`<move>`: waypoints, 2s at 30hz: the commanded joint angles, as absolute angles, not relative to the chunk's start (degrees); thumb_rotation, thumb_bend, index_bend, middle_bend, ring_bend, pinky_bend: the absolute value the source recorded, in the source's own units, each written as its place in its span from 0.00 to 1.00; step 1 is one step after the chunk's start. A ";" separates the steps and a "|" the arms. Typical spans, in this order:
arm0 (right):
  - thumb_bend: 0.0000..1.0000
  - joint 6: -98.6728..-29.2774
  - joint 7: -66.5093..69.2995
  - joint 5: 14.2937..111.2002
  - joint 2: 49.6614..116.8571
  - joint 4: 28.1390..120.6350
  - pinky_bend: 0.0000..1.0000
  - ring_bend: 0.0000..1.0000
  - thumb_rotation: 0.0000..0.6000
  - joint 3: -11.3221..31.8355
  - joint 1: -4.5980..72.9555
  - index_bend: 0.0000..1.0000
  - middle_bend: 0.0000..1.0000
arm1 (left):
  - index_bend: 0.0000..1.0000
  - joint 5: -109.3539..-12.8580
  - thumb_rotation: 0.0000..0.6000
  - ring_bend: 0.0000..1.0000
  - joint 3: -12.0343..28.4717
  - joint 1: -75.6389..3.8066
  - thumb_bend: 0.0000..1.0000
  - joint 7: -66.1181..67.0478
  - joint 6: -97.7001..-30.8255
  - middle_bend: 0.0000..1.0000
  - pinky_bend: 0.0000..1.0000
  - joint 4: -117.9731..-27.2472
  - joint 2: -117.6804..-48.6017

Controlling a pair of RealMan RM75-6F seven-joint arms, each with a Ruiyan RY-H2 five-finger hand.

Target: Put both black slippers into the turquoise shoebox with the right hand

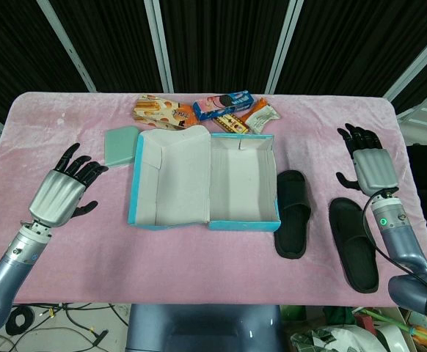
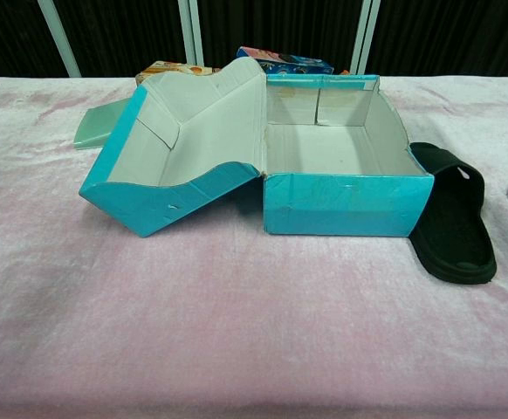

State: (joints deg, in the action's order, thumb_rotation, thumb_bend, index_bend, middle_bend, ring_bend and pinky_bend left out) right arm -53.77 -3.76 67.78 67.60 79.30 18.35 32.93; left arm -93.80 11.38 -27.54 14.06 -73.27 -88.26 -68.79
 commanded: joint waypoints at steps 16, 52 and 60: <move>0.18 -44.27 6.96 69.54 63.92 86.76 0.07 0.00 1.00 14.80 34.82 0.00 0.02 | 0.25 -91.07 1.00 0.22 10.09 -23.75 0.00 10.35 -78.98 0.31 0.10 -93.05 -64.06; 0.06 -27.42 -0.84 53.34 71.93 76.47 0.07 0.00 1.00 6.69 46.19 0.00 0.00 | 0.22 -88.84 1.00 0.22 7.31 -21.49 0.00 8.26 -79.06 0.31 0.10 -92.94 -63.38; 0.06 -22.75 -1.41 49.41 76.52 67.55 0.09 0.01 1.00 4.81 49.26 0.03 0.11 | 0.22 -88.28 1.00 0.22 6.86 -20.58 0.00 6.99 -79.78 0.31 0.10 -91.60 -63.71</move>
State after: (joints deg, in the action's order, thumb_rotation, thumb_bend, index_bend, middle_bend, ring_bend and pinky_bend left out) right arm -23.87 -1.19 50.43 75.20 69.26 5.46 48.36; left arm -88.33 6.89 -20.64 7.07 -79.73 -91.68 -63.68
